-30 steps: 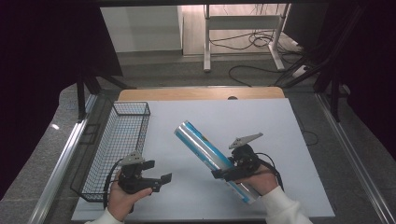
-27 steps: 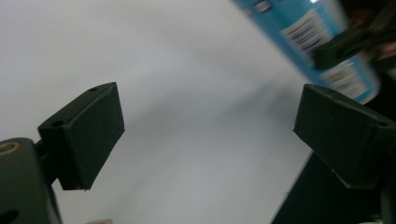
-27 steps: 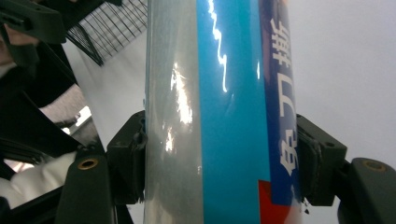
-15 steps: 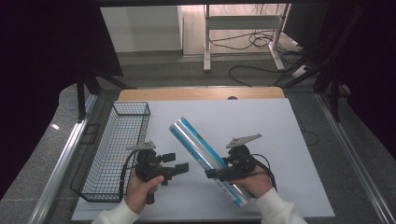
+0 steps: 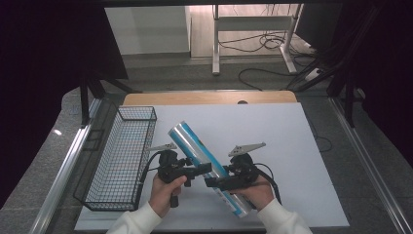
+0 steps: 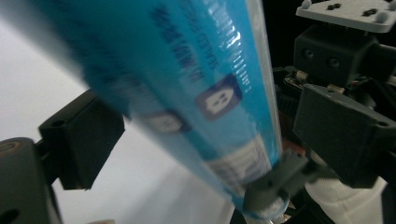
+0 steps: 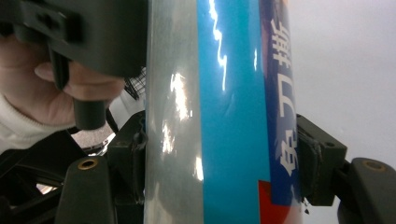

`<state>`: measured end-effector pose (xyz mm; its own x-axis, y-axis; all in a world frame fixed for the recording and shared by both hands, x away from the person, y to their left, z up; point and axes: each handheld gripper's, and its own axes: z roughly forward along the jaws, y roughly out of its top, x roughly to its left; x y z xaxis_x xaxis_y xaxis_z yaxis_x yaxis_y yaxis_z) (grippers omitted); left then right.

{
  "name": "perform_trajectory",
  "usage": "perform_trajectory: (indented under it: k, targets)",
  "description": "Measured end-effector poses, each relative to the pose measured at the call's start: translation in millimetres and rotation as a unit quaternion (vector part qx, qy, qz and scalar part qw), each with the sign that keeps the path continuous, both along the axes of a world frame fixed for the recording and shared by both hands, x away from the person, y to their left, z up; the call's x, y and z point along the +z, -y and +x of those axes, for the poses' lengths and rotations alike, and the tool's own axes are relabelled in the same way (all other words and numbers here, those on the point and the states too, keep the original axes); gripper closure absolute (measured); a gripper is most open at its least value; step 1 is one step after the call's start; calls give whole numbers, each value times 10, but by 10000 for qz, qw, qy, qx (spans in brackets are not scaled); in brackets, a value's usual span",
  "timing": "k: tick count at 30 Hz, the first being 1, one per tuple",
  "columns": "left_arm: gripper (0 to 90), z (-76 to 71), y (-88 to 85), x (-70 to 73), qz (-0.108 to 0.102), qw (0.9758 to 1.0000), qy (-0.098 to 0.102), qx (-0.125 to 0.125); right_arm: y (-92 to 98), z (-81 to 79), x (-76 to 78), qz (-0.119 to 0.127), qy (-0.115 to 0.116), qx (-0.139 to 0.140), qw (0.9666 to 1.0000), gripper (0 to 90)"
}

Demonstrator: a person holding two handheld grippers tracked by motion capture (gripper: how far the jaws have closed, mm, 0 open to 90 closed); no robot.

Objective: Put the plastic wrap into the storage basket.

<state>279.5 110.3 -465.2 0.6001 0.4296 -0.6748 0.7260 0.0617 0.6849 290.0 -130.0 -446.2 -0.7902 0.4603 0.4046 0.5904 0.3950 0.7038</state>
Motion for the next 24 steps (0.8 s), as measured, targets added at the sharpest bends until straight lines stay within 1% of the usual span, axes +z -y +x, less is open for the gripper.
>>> perform_trajectory:
  k: [1, 3, 4, 6, 7, 8, 9, 10, 11, 13, 16, 20, 22, 24]
  targets:
    - [116, -2, 10, -2, 13, 10000, -6, -11, -18, -7, -2, 5, 25, -8, 10000, 323]
    - [155, -16, 20, -3, 66, 9999, 50, 57, -51, -15, -5, 55, 38, -4, 10000, 323]
    - [158, -15, 8, 0, 53, 10000, 29, 78, -61, -19, -6, 74, 32, -2, 10000, 323]
    - [188, 2, -37, -9, -151, 9997, -165, 78, -75, -19, -12, 112, 57, -6, 9999, 322]
    - [208, 9, -47, -15, -206, 9995, -210, 73, -76, -17, -18, 131, 45, -5, 9999, 322]
    - [220, 24, -69, -29, -345, 9988, -333, 53, -77, -18, -20, 133, 45, -9, 9999, 322]
    - [237, 33, -85, -42, -395, 9985, -362, 52, -84, -22, -23, 99, 49, -16, 9999, 321]
    - [252, 41, -102, -59, -513, 9975, -480, 36, -89, -26, -26, 68, 57, -24, 10000, 320]
    - [266, 46, -112, -66, -541, 9971, -528, 24, -101, -32, -37, 35, 66, -14, 10000, 320]
    - [286, 48, -122, -64, -518, 9972, -539, 10, -123, -41, -67, 2, 101, 5, 9999, 318]
    - [299, 41, -126, -49, -414, 9980, -473, -11, -143, -42, -98, -13, 68, 31, 10000, 315]
    - [307, 49, -150, -51, -438, 9978, -504, -21, -159, -51, -112, 10, 92, 25, 10000, 310]
    - [309, 46, -155, -47, -471, 9975, -532, -25, -162, -44, -114, 67, 76, 50, 9999, 277]
    - [312, 43, -159, -45, -451, 9977, -510, -37, -170, -38, -113, 117, -5, 97, 9999, 228]
